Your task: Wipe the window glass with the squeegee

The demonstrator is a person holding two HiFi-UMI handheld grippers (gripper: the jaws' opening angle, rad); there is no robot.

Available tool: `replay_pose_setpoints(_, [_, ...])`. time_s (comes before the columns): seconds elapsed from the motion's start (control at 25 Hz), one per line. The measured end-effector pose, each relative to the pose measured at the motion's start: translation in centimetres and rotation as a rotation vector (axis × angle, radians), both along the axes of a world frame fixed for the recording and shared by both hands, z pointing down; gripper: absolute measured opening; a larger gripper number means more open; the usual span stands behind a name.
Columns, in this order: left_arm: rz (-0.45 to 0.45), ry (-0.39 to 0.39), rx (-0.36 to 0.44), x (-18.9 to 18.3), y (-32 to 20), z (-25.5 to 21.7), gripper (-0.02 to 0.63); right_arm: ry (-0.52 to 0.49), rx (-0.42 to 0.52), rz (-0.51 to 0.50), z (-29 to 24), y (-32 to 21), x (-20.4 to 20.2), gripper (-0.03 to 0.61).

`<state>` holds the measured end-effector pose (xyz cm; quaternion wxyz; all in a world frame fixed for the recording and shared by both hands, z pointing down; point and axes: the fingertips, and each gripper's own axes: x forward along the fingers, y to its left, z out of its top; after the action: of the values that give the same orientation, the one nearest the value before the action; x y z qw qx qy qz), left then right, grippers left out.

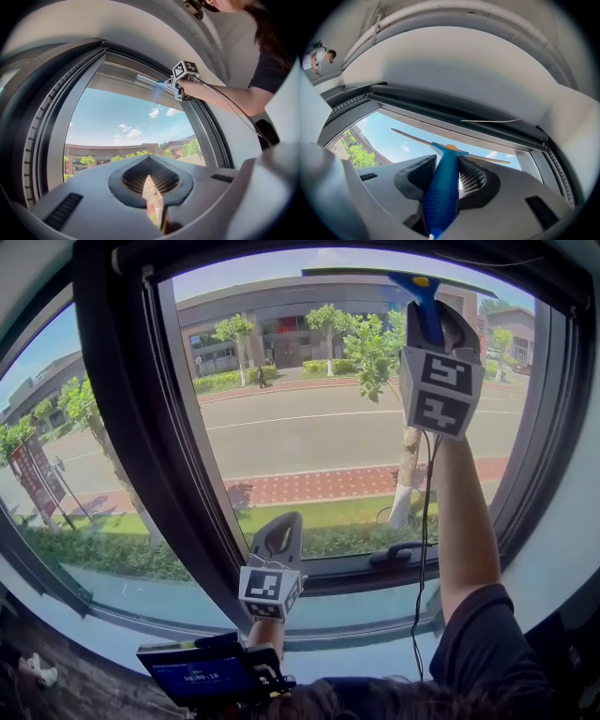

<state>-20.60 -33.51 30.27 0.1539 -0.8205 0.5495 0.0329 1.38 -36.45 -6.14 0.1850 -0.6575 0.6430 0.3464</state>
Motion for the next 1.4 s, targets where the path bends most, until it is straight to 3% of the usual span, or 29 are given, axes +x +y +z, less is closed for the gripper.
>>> replay_pose_setpoints(1.4, [0.004,-0.008,-0.048,-0.5,0.4,0.9,0.002,0.027,-0.126,-0.015,11.2,0.3,-0.7,0.141])
